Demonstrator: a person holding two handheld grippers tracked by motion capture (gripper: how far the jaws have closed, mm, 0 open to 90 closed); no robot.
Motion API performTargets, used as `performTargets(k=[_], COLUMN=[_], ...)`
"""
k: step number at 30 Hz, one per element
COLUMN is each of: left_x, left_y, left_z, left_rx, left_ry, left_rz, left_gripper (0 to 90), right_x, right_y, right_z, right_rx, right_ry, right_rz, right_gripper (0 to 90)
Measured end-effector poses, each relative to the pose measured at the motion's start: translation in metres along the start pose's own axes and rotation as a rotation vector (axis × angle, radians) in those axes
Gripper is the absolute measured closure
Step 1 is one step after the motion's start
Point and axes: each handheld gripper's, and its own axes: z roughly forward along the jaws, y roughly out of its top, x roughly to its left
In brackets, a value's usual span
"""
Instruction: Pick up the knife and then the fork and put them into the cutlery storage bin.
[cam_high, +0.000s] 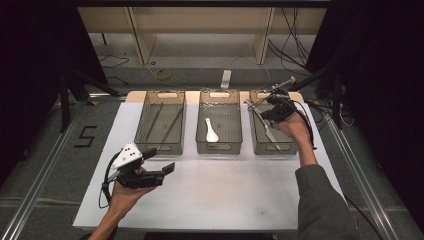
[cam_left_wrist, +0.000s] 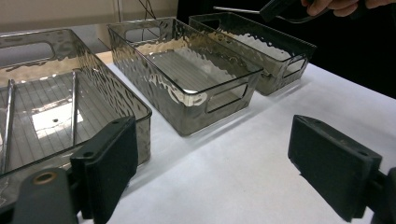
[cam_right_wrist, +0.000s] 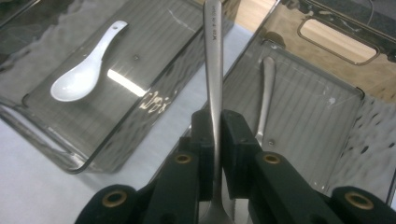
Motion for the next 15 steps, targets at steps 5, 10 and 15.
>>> performTargets(k=[5, 10, 15], left_x=[0.0, 0.0, -0.001], left_y=[0.0, 0.0, 0.0], left_z=[0.0, 0.0, 0.0], left_rx=[0.0, -0.001, -0.002], left_ry=[-0.001, -0.001, -0.001], left_rz=[0.0, -0.001, -0.001], left_gripper=[15.5, 15.5, 15.5], right_x=[-0.006, -0.009, -0.012], right_y=[0.0, 0.001, 0.001], right_z=[0.006, 0.01, 0.014], right_rx=[0.001, 0.003, 0.004], right_ry=[-0.022, -0.037, -0.049], right_rz=[0.027, 0.047, 0.063], right_gripper=[84.6, 84.5, 84.5])
